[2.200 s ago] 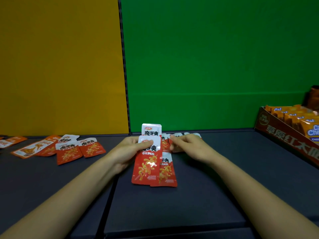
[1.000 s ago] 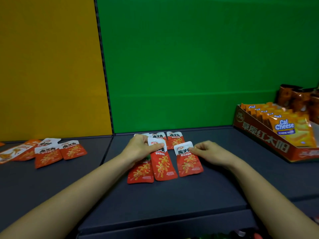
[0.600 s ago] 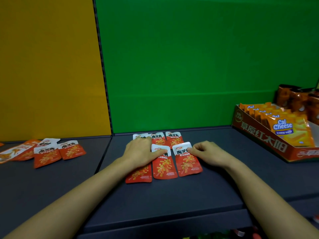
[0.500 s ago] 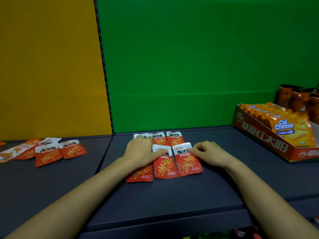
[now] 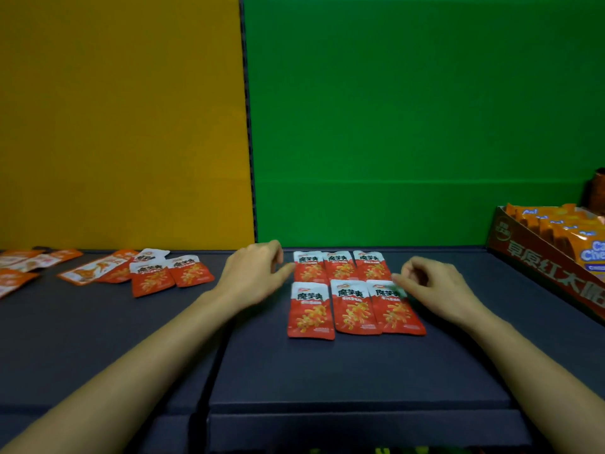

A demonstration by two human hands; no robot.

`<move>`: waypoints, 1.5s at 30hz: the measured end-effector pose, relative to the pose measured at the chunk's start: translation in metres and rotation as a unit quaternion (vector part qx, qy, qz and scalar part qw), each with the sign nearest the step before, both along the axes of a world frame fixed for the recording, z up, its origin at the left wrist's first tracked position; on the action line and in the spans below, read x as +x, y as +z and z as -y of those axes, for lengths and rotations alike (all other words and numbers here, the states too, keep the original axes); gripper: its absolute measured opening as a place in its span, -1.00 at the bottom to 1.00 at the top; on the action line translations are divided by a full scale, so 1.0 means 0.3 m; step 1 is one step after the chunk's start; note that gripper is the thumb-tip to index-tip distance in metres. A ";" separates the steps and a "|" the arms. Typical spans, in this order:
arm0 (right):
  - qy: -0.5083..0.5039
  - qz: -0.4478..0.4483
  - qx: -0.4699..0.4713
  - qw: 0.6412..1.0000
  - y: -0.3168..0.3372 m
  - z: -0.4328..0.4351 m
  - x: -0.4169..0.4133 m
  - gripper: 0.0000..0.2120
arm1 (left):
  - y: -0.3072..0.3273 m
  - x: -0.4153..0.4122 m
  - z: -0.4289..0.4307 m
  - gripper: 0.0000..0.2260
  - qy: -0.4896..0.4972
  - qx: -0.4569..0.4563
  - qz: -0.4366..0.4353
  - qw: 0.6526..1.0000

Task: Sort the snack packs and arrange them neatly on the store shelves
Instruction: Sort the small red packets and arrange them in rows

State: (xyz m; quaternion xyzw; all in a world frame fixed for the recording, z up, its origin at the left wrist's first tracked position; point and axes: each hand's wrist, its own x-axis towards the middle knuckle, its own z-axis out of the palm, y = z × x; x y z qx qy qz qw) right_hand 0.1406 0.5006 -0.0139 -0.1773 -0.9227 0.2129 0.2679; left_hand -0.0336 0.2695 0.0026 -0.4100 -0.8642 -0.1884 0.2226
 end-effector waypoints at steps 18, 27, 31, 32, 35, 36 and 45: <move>0.156 0.099 0.088 0.979 0.130 0.697 -0.532 -0.91 | -0.034 -0.373 0.704 -0.84 0.195 0.066 0.113 0.972; 0.033 0.176 0.062 0.982 0.040 0.895 -0.779 -0.61 | -0.080 -0.563 0.768 -0.72 0.044 0.048 0.188 0.980; -0.003 0.196 0.053 0.979 0.001 0.944 -0.822 -0.52 | -0.094 -0.601 0.744 -0.68 0.043 -0.025 0.177 0.983; -0.010 0.197 0.065 0.978 -0.009 0.952 -0.823 -0.53 | -0.100 -0.605 0.742 -0.68 0.053 -0.036 0.160 0.985; -0.023 0.184 0.085 0.979 -0.023 0.958 -0.823 -0.55 | -0.110 -0.615 0.737 -0.60 0.097 -0.055 0.114 0.987; -0.026 0.178 0.081 0.980 -0.023 0.957 -0.822 -0.55 | -0.108 -0.618 0.732 -0.56 0.114 -0.063 0.107 0.986; -0.064 0.147 -0.045 0.986 -0.025 0.931 -0.810 -0.42 | -0.071 -0.627 0.662 -0.20 0.157 -0.081 0.171 0.969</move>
